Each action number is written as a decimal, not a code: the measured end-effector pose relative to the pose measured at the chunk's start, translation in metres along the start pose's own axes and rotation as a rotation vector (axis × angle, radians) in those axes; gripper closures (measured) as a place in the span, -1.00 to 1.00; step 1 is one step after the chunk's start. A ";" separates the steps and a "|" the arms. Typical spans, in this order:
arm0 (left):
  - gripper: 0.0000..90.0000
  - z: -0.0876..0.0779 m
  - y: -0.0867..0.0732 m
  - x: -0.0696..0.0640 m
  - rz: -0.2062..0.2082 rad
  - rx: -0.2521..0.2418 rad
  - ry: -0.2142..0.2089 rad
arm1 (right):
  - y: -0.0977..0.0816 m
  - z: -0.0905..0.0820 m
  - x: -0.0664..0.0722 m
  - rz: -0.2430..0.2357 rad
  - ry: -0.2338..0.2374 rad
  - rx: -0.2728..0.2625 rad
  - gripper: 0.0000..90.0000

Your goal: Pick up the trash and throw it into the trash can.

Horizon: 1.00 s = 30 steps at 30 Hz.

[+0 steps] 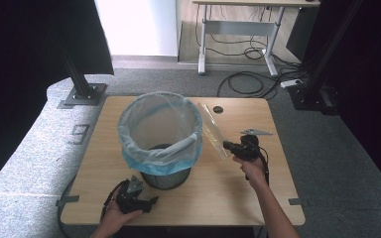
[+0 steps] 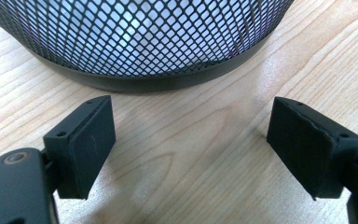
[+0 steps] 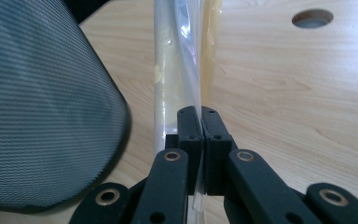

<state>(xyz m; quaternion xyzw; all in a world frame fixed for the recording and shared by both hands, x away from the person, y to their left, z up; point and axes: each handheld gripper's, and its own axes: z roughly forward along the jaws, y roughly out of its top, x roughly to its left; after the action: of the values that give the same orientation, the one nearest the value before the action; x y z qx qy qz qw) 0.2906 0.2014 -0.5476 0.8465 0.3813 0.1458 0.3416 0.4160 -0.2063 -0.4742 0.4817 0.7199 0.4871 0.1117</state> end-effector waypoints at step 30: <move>-0.66 0.000 0.000 0.000 -0.002 -0.001 0.000 | 0.023 -0.054 0.019 -0.028 0.058 -0.178 0.96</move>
<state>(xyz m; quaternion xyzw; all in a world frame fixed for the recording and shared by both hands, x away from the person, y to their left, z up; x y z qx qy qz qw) 0.2901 0.2013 -0.5476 0.8458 0.3822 0.1457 0.3424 0.3856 -0.2217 -0.4230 0.4455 0.6832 0.5614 0.1399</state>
